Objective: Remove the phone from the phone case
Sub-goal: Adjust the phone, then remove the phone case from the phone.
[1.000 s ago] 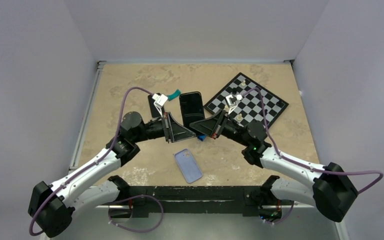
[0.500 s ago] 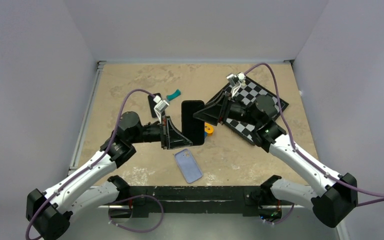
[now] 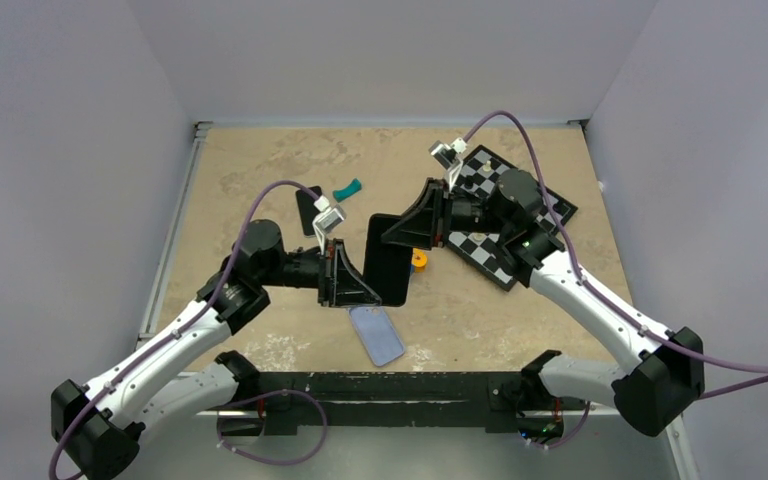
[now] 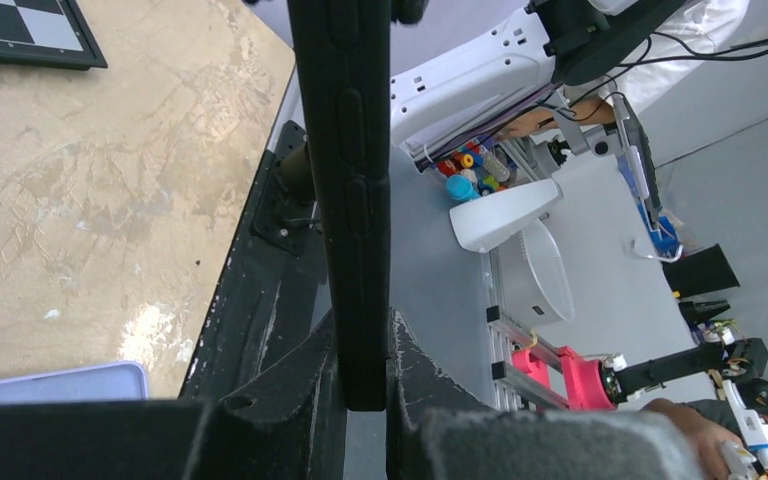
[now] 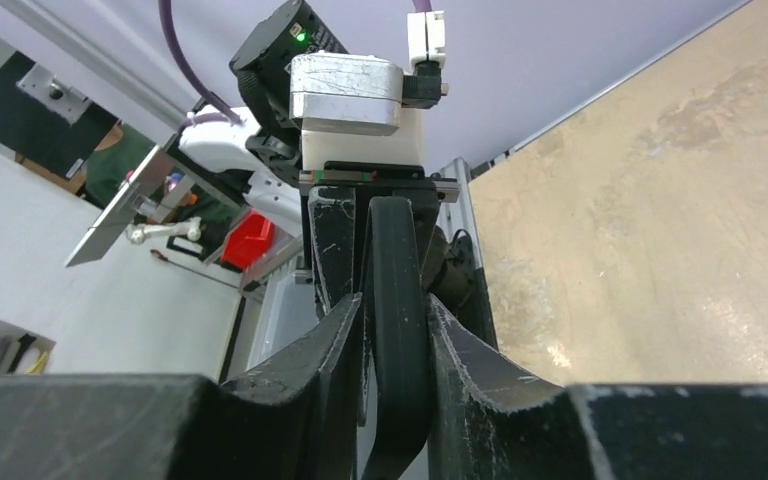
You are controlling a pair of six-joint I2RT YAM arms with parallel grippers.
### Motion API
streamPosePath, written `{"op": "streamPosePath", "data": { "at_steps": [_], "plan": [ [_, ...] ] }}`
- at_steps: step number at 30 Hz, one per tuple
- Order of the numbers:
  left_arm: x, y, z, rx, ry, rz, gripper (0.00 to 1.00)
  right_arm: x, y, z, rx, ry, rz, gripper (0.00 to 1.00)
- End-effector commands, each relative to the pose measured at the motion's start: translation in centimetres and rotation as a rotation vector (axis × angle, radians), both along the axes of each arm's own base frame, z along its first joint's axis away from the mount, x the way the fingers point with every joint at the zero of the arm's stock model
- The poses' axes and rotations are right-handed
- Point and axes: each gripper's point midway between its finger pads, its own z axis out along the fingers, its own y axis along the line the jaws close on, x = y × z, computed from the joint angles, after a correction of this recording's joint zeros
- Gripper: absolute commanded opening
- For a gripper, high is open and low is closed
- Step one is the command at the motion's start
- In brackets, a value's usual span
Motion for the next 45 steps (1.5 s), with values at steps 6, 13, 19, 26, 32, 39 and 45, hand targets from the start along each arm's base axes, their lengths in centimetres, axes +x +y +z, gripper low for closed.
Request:
{"op": "streamPosePath", "data": {
  "at_steps": [6,13,19,26,32,39,45],
  "plan": [
    [-0.2,0.1,3.5,-0.061,-0.138,-0.022,0.0,-1.7,-0.1,1.1,0.025,-0.078,0.118,0.0],
    [1.4,1.2,1.8,0.002,-0.098,0.162,0.4,-0.4,-0.9,2.6,0.077,-0.023,-0.013,0.0],
    [1.4,2.3,0.6,0.013,-0.107,0.221,0.42,-0.9,-2.1,3.2,0.136,0.01,0.023,0.0],
    [0.8,2.2,1.1,-0.004,-0.153,0.177,0.32,-1.3,-2.3,3.4,0.142,0.014,0.021,0.0],
    [0.5,1.5,1.4,-0.018,-0.143,0.111,0.21,-1.3,-2.2,3.4,0.153,0.029,0.032,0.0],
    [1.1,1.0,2.2,-0.025,-0.25,0.082,0.08,-2.6,-2.7,3.4,0.159,0.032,0.067,0.0],
    [1.3,0.9,0.0,0.05,-0.403,-0.014,0.0,-5.0,-3.6,4.9,0.216,0.065,0.155,0.0]
  ]
}}
